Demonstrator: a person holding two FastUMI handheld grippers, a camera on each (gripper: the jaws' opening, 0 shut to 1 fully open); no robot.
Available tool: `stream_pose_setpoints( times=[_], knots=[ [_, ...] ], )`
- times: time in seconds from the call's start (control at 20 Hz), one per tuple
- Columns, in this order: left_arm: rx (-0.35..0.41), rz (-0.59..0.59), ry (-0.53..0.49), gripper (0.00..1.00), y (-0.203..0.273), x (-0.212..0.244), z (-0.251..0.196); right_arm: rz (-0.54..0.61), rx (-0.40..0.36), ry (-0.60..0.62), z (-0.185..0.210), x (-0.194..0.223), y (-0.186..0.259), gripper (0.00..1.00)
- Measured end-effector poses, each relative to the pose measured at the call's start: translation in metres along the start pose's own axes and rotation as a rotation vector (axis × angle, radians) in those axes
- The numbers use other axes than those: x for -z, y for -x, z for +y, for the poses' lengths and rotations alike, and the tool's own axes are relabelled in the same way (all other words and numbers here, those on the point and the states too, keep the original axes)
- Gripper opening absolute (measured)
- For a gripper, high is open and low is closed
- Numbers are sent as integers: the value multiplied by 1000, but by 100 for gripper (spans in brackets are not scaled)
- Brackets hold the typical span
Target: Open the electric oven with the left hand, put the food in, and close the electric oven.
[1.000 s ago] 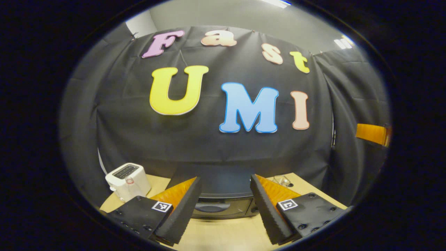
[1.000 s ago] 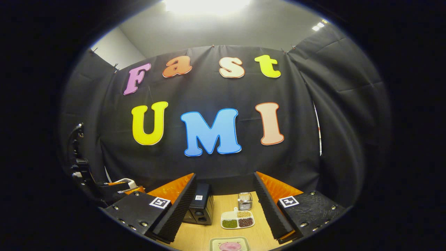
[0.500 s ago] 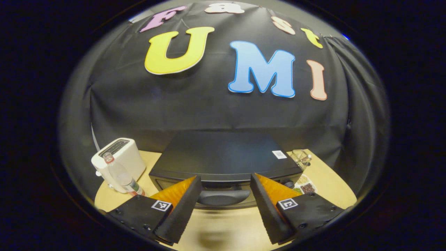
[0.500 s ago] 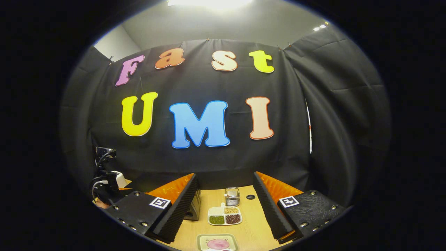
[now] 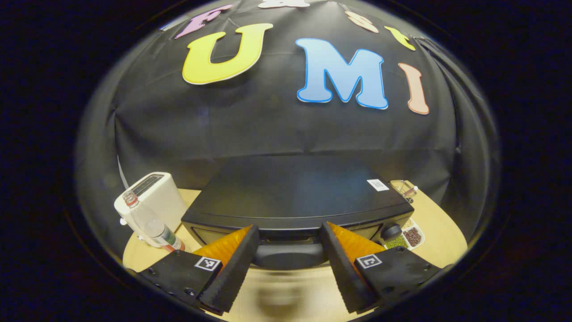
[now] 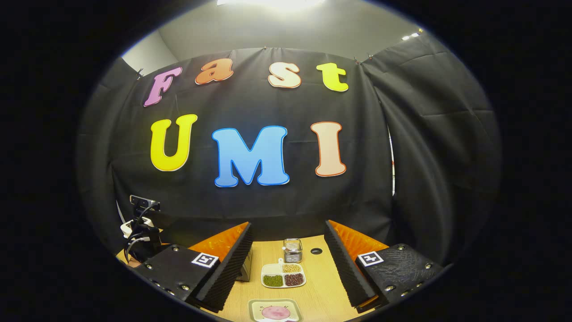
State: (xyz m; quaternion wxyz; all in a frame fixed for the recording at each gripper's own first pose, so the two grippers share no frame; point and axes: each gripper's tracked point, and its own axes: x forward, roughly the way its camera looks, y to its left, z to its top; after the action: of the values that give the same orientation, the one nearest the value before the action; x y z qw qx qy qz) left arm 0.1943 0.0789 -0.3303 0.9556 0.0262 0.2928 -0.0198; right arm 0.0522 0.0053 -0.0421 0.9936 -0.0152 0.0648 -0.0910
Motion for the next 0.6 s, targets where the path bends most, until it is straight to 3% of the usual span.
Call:
stream_pose_setpoints(
  times=[0.15,0.2,0.3,0.6],
  knots=[
    [4,2,17,94,2,2,-1,8,-19,-6,6,3,-1,98],
    [6,9,24,99,4,3,0,6,-26,-6,8,2,-1,98],
    [5,14,26,95,10,7,-1,-1,-35,-2,10,0,-1,98],
    [-5,30,25,99,39,33,-3,8,-52,-1,10,5,1,98]
  ],
)
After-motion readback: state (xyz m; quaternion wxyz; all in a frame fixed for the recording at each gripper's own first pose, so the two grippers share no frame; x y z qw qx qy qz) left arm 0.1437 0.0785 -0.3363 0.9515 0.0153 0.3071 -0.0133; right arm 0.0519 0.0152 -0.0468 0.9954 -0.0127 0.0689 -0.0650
